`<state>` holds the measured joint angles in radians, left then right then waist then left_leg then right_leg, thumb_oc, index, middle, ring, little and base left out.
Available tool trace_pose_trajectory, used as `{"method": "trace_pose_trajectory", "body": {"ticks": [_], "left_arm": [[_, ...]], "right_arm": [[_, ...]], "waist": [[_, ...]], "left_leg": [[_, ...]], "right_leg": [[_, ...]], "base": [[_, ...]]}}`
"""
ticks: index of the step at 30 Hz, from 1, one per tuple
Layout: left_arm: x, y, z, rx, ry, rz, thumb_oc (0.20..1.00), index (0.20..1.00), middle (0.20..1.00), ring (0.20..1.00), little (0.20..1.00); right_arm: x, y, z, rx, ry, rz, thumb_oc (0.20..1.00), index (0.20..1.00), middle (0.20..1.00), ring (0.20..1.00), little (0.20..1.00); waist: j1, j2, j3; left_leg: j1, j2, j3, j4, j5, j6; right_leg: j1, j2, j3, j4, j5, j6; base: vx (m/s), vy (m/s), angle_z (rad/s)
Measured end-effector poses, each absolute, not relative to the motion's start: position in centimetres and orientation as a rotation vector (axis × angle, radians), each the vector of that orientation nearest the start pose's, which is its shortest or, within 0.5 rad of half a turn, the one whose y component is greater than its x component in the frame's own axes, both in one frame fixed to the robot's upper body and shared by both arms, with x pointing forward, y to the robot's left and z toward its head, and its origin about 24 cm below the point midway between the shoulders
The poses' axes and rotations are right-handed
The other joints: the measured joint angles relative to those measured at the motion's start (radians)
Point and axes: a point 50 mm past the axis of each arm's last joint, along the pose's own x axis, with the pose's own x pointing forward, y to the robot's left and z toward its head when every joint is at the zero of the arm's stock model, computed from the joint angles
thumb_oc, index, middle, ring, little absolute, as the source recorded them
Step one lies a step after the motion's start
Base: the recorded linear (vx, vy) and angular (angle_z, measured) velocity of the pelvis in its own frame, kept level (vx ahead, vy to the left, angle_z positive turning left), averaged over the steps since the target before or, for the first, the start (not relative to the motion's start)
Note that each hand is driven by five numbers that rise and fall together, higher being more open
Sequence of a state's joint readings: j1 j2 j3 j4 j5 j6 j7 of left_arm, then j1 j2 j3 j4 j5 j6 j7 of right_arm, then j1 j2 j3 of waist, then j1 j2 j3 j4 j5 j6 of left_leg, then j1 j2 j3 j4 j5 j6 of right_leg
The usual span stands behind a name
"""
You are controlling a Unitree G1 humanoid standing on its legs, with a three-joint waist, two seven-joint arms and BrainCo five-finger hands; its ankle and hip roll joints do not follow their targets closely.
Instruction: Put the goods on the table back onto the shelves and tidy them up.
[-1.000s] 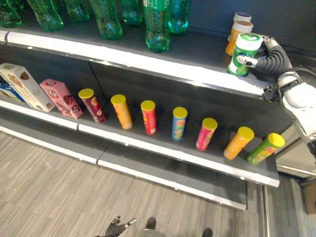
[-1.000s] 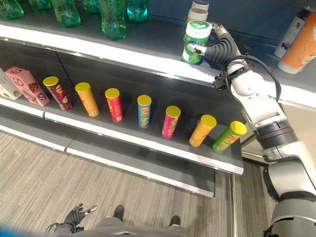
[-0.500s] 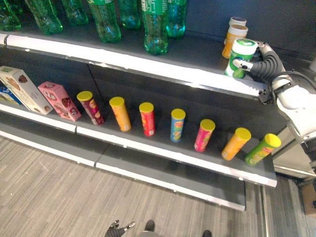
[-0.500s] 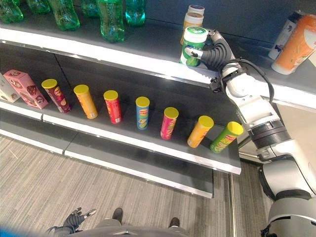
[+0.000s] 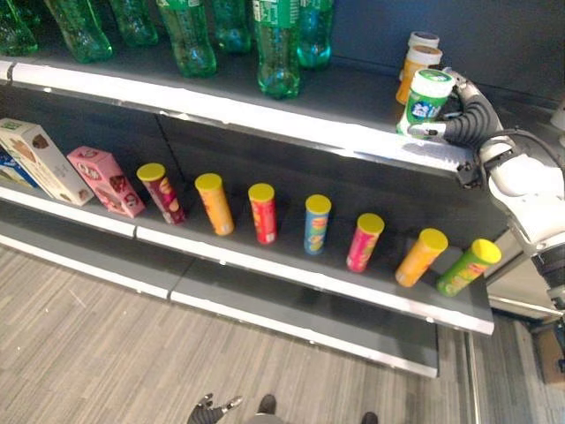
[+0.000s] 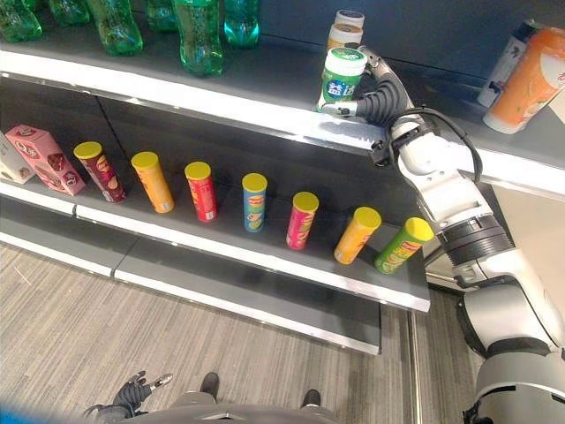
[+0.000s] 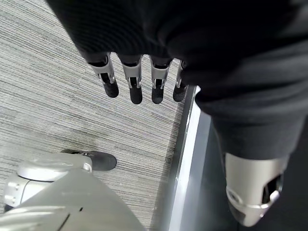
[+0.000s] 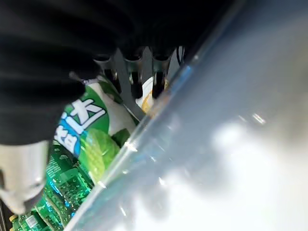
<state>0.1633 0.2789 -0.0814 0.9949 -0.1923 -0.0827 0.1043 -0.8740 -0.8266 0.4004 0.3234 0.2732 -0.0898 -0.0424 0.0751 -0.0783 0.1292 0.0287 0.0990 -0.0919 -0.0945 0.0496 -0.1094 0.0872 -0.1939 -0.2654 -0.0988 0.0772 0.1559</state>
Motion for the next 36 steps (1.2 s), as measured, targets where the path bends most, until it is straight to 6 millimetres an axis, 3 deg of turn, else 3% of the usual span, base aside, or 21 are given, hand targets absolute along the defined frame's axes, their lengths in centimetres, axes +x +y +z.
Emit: {"method": "trace_pose_trajectory", "body": {"ticks": [7, 9, 12, 16, 19, 21, 24, 30, 32, 36], "left_arm": [[7.9, 25.5, -14.7, 0.171, 1.056, 0.296, 1.000, 1.000, 1.000, 1.000, 1.000], [8.0, 25.6, -14.6, 0.168, 1.049, 0.307, 1.000, 1.000, 1.000, 1.000, 1.000], [8.2, 25.8, -14.5, 0.160, 1.042, 0.323, 1.000, 1.000, 1.000, 1.000, 1.000], [8.6, 25.7, -14.5, 0.165, 1.032, 0.317, 1.000, 1.000, 1.000, 1.000, 1.000], [9.1, 25.4, -14.5, 0.157, 1.021, 0.305, 1.000, 1.000, 1.000, 1.000, 1.000], [10.0, 25.2, -14.2, 0.154, 0.993, 0.294, 1.000, 1.000, 1.000, 1.000, 1.000], [11.2, 24.9, -13.9, 0.152, 0.954, 0.269, 1.000, 1.000, 1.000, 1.000, 1.000], [11.9, 25.4, -13.5, 0.181, 0.935, 0.229, 1.000, 1.000, 1.000, 1.000, 1.000], [12.0, 25.6, -13.4, 0.187, 0.936, 0.218, 1.000, 1.000, 1.000, 1.000, 1.000], [12.1, 25.8, -13.3, 0.213, 0.938, 0.165, 1.000, 1.000, 1.000, 1.000, 1.000]], "right_arm": [[33.5, -21.2, 28.3, -0.727, -0.626, 0.067, 1.000, 1.000, 1.000, 1.000, 1.000], [30.8, -21.9, 30.3, -0.738, -0.752, 0.027, 1.000, 1.000, 1.000, 1.000, 1.000], [27.9, -22.8, 31.8, -0.734, -0.885, -0.044, 1.000, 1.000, 1.000, 1.000, 1.000], [24.8, -23.9, 30.7, -0.719, -0.932, -0.067, 1.000, 1.000, 1.000, 1.000, 1.000], [24.3, -24.0, 28.5, -0.695, -0.850, 0.022, 1.000, 1.000, 1.000, 1.000, 1.000], [24.2, -24.5, 26.0, -0.589, -0.744, 0.085, 1.000, 1.000, 1.000, 1.000, 1.000], [24.1, -24.8, 23.8, -0.512, -0.634, 0.167, 1.000, 1.000, 1.000, 1.000, 1.000], [21.2, -25.4, 13.4, -0.137, -0.200, 0.308, 1.000, 1.000, 1.000, 1.000, 1.000], [19.7, -26.1, 11.0, -0.147, -0.036, 0.359, 1.000, 1.000, 1.000, 1.000, 1.000], [18.2, -28.2, 7.2, -0.127, 0.229, 0.401, 1.000, 1.000, 1.000, 1.000, 1.000]], "waist": [[-0.017, 0.004, 0.003], [-0.031, 0.007, 0.006], [-0.052, 0.008, 0.015], [-0.106, 0.004, 0.028], [-0.156, -0.004, 0.032], [-0.157, -0.010, 0.033], [-0.171, -0.014, 0.036], [-0.208, -0.024, 0.047], [-0.229, -0.018, 0.052], [-0.231, -0.010, 0.054]], "left_leg": [[-0.007, -0.002, 0.002, 0.004, 0.004, -0.004], [-0.004, -0.003, 0.007, 0.003, 0.004, -0.004], [0.010, -0.001, 0.034, 0.003, 0.000, -0.005], [0.027, -0.001, 0.079, -0.002, -0.015, -0.007], [0.028, -0.002, 0.128, -0.001, -0.022, -0.002], [0.027, -0.001, 0.157, -0.003, -0.022, -0.003], [0.032, -0.006, 0.183, 0.001, -0.024, -0.003], [0.039, -0.011, 0.235, 0.001, -0.032, 0.004], [0.049, -0.016, 0.250, -0.001, -0.036, 0.007], [0.063, -0.015, 0.271, -0.003, -0.041, 0.010]], "right_leg": [[-0.014, -0.001, 0.000, 0.000, 0.004, 0.008], [-0.015, -0.002, 0.003, 0.000, 0.004, 0.010], [-0.015, -0.001, 0.022, 0.000, 0.004, 0.010], [-0.020, -0.002, 0.061, 0.000, 0.003, 0.012], [-0.056, -0.004, 0.110, 0.000, 0.009, 0.014], [-0.070, -0.003, 0.139, 0.000, 0.025, 0.012], [-0.091, 0.000, 0.167, 0.000, 0.032, 0.019], [-0.116, -0.002, 0.217, 0.000, 0.043, 0.021], [-0.118, -0.010, 0.233, 0.000, 0.044, 0.024], [-0.114, -0.017, 0.232, 0.000, 0.042, 0.036]], "base": [[0.00, 0.012, 0.00], [0.00, 0.043, -0.04], [0.01, 0.057, -0.20], [0.00, 0.070, -0.32], [-0.01, 0.100, -0.46], [-0.03, 0.088, -0.42], [-0.03, 0.077, -0.27], [-0.01, 0.057, -0.26], [0.00, 0.035, -0.18], [0.02, 0.001, -0.17]]}}
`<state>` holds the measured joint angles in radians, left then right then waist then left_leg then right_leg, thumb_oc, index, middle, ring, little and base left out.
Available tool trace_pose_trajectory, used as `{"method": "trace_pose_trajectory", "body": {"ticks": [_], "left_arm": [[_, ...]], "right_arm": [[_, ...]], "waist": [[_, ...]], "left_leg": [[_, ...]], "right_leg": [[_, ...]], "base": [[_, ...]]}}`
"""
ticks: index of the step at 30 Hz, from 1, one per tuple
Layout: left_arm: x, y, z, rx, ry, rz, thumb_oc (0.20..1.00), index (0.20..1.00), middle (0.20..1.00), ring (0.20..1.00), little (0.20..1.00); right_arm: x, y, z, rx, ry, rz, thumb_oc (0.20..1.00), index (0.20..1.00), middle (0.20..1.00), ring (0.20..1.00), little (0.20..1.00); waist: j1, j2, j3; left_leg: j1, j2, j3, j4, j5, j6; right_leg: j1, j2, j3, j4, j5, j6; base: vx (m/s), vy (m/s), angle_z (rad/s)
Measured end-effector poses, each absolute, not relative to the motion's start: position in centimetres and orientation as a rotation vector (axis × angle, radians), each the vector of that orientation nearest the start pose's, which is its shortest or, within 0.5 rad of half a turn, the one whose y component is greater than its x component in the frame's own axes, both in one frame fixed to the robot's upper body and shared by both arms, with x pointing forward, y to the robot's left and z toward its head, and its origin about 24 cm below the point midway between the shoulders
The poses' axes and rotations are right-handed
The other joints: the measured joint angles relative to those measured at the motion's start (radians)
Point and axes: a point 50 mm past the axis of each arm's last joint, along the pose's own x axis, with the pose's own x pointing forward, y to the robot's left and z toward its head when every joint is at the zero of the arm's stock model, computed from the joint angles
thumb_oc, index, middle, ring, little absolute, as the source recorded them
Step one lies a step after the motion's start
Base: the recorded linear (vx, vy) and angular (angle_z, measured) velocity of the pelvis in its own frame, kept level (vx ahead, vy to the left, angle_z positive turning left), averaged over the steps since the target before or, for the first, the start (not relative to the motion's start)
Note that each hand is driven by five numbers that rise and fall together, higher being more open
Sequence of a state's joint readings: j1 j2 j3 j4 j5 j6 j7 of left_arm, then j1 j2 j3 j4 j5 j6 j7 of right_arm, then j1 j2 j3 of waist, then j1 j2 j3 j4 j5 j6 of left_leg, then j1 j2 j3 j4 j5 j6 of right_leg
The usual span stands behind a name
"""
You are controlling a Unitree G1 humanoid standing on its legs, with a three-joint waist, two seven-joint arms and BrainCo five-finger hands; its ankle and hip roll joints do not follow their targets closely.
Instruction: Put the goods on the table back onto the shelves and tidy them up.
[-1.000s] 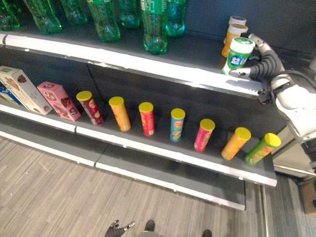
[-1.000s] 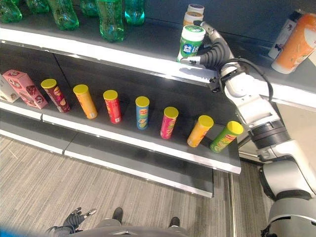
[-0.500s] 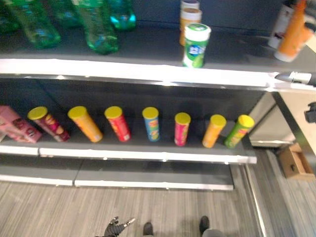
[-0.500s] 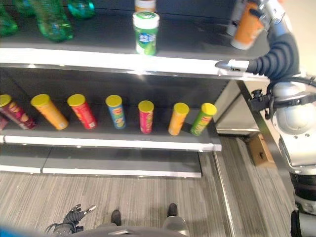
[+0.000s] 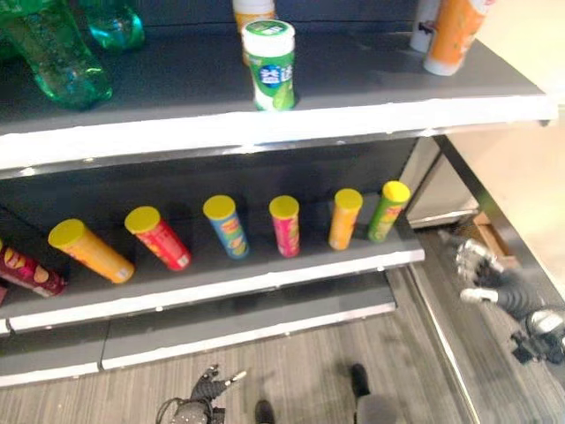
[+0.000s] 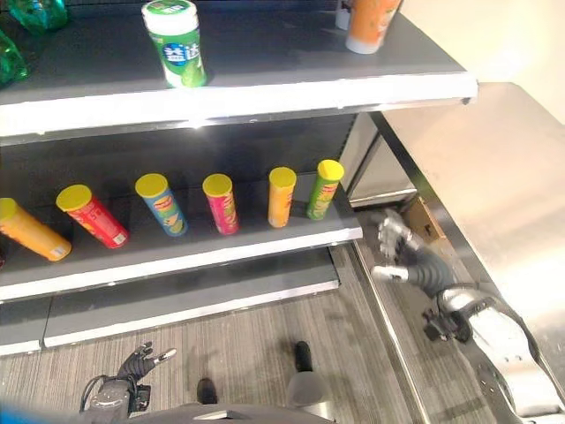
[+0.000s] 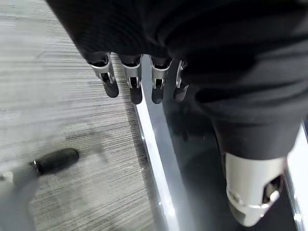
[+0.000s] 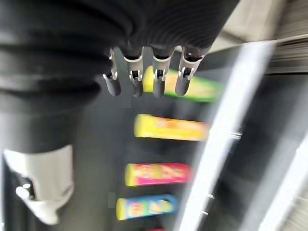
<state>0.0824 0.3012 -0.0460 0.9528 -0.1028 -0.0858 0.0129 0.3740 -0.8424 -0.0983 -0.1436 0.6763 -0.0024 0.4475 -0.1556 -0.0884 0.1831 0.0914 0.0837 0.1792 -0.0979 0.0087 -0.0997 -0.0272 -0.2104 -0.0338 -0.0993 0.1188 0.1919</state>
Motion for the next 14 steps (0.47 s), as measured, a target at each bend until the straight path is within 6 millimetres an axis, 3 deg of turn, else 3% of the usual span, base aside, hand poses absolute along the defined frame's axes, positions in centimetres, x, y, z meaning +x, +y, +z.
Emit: {"method": "trace_pose_trajectory", "body": {"ticks": [3, 5, 6, 8, 10, 12, 14], "left_arm": [[12.1, 25.5, -13.4, 0.214, 0.944, 0.132, 1.000, 1.000, 1.000, 1.000, 1.000], [12.8, 24.6, -13.4, 0.238, 0.936, 0.064, 1.000, 1.000, 1.000, 1.000, 1.000], [13.4, 23.8, -13.4, 0.236, 0.922, 0.026, 1.000, 1.000, 1.000, 1.000, 1.000], [13.7, 23.2, -13.4, 0.226, 0.917, 0.021, 1.000, 1.000, 1.000, 1.000, 1.000], [13.5, 22.7, -13.8, 0.206, 0.931, 0.040, 1.000, 1.000, 1.000, 1.000, 1.000], [13.6, 22.3, -13.8, 0.191, 0.924, 0.043, 1.000, 1.000, 1.000, 1.000, 1.000], [12.8, 22.8, -14.1, 0.184, 0.951, 0.106, 1.000, 1.000, 1.000, 1.000, 1.000]], "right_arm": [[16.6, -29.9, 2.6, -0.071, 0.463, 0.364, 1.000, 1.000, 1.000, 1.000, 1.000], [14.3, -32.4, -3.8, -0.161, 0.771, 0.241, 1.000, 1.000, 1.000, 1.000, 1.000], [12.2, -32.9, -6.3, -0.222, 0.938, 0.207, 1.000, 1.000, 1.000, 1.000, 1.000], [10.6, -31.2, -10.4, -0.206, 1.057, 0.097, 1.000, 1.000, 1.000, 1.000, 1.000], [9.9, -26.6, -14.1, -0.119, 1.141, 0.006, 1.000, 1.000, 1.000, 1.000, 1.000], [9.9, -24.2, -14.6, -0.105, 1.119, 0.028, 1.000, 1.000, 1.000, 1.000, 1.000], [10.4, -24.3, -14.8, -0.099, 1.092, -0.098, 1.000, 1.000, 1.000, 1.000, 1.000]], "waist": [[-0.001, 0.009, 0.000], [0.019, 0.009, -0.003], [0.033, 0.023, -0.006], [0.047, 0.039, -0.007], [0.051, 0.054, -0.010], [0.061, 0.077, -0.017], [0.062, 0.083, -0.024]], "left_leg": [[0.002, 0.000, -0.002, 0.000, -0.002, 0.003], [0.005, 0.001, -0.017, 0.000, 0.000, 0.000], [0.002, 0.000, -0.025, 0.000, -0.001, 0.003], [0.000, 0.003, -0.033, 0.000, 0.003, 0.003], [0.002, 0.010, -0.052, 0.000, -0.001, 0.006], [0.001, 0.006, -0.057, 0.000, 0.000, 0.008], [0.007, 0.006, -0.076, 0.000, -0.004, 0.004]], "right_leg": [[0.003, -0.001, -0.006, 0.000, 0.001, 0.000], [0.018, -0.003, -0.025, 0.000, 0.000, 0.001], [0.019, -0.006, -0.033, 0.000, -0.001, 0.001], [0.021, -0.002, -0.043, 0.000, 0.000, 0.001], [0.037, 0.004, -0.054, 0.000, -0.003, -0.003], [0.039, -0.004, -0.066, 0.000, -0.005, -0.004], [0.059, -0.004, -0.081, -0.003, -0.013, -0.001]], "base": [[0.00, -0.031, 0.04], [0.00, -0.042, 0.18], [0.02, -0.064, 0.28], [0.04, -0.085, 0.13], [0.03, -0.056, 0.15], [0.06, -0.103, 0.21], [0.04, -0.071, 0.18]]}}
